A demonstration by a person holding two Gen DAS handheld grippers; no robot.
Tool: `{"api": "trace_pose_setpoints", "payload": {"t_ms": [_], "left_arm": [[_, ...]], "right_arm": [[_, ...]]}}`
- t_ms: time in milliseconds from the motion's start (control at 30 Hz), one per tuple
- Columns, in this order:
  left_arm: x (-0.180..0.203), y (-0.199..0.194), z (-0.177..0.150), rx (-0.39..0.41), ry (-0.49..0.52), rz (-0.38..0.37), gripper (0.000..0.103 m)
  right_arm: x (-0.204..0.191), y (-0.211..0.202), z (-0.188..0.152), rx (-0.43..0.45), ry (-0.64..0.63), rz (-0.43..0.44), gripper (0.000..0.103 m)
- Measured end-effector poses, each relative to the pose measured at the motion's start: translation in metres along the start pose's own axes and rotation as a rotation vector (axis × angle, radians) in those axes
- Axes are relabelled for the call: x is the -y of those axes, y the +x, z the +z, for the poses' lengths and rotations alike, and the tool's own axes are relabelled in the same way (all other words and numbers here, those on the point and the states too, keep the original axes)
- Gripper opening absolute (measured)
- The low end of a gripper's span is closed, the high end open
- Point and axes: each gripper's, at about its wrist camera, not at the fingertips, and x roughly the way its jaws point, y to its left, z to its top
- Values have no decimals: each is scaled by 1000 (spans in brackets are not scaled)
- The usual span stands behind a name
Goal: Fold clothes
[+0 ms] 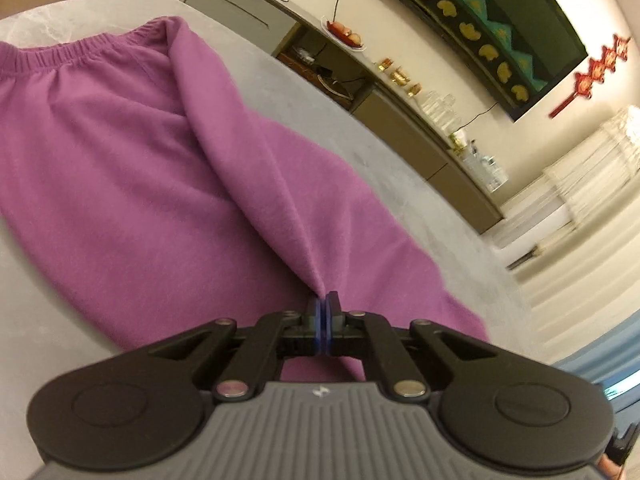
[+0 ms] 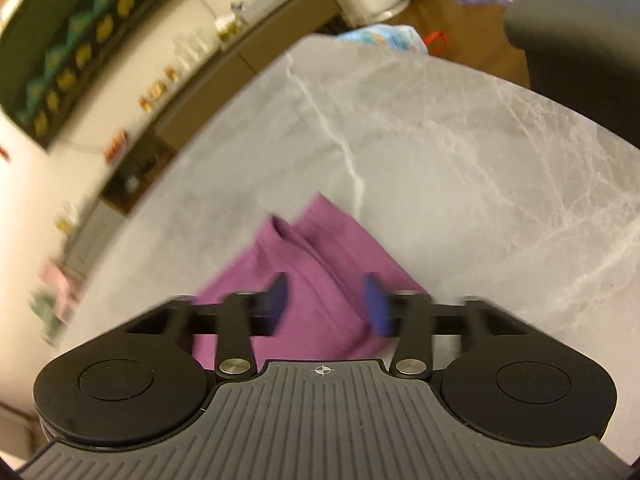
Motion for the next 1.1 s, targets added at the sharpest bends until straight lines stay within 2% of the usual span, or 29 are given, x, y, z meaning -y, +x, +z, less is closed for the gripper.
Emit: {"api": "trace_pose_setpoints", "payload": {"t_ms": [133,200,267,300,400,467,600,767,1000,1100], "left_arm": [[-1,4,-5,-12,10,50,6],[-4,7,-7,-23,1,65,10],[-9,8,-8,-20,-19,61,9],[-10,7,-7,-23,-28,55,9],[-17,6,-4,-31,-59,37,9],[-22,6,-3,-35,-76,26,6],[-22,7,-2,-35,-65,31,6],[-23,7,0,-40,-65,29,6],[-23,7,1,-45,-61,32,6],[-23,7,1,-48,-60,28,6]], "right_arm": [[-16,9,-11,-48,-162,-6,46],[-27,10,-17,-39,-254,-55,44],[-33,11,-21,-31,-317,-92,12],[-35,11,-22,-30,-334,-98,0],[-34,-11,-21,65,-341,-97,0],[-20,-22,-15,94,-271,-106,0],[-11,-10,-15,38,-264,-156,0],[-8,-32,-8,133,-238,-155,0],[5,-11,-7,55,-205,-202,0],[5,-9,-8,58,-202,-208,0]]}}
